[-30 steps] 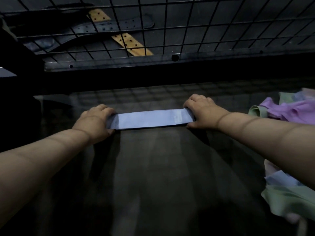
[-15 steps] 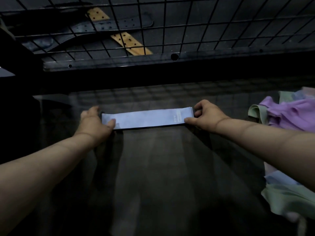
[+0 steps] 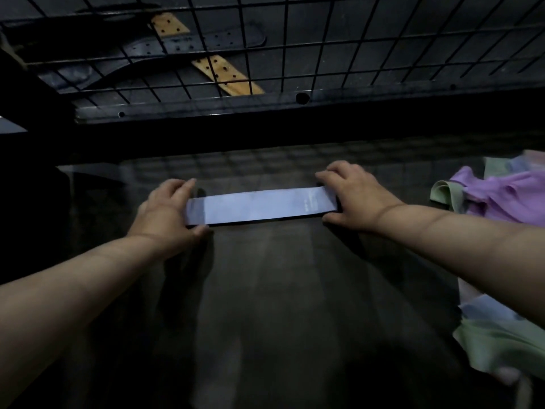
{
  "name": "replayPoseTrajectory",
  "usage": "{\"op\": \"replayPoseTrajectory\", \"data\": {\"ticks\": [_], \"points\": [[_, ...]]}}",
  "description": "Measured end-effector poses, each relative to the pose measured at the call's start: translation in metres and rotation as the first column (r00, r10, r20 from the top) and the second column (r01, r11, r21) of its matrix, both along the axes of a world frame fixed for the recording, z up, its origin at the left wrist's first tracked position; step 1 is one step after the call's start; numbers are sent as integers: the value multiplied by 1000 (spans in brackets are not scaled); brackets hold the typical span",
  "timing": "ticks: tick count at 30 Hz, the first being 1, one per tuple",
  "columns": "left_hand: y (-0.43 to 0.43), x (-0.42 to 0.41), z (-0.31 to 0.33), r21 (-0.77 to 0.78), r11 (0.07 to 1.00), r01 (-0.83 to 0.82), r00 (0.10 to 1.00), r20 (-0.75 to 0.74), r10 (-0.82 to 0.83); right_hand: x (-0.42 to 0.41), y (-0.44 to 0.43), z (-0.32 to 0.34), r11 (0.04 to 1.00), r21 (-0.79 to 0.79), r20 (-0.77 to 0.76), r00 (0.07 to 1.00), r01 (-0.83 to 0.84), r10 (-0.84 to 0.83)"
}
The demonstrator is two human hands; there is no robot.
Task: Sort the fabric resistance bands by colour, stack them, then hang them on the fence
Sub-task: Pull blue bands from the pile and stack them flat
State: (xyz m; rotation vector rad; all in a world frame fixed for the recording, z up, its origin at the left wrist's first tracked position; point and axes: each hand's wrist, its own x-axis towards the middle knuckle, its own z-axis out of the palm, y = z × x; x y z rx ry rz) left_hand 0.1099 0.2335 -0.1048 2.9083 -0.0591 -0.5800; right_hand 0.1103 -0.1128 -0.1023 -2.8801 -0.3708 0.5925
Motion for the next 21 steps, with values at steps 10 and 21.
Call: {"op": "replayPoseTrajectory", "data": {"ticks": [10,21], "points": [[1,14,-4,39,949,314,949,9,-315,12,8,-3,982,-38,-67,981,-183,180],[-6,26,2,134,901,412,911,-25,-412,17,17,0,960,-131,-60,968,-248,242]]}}
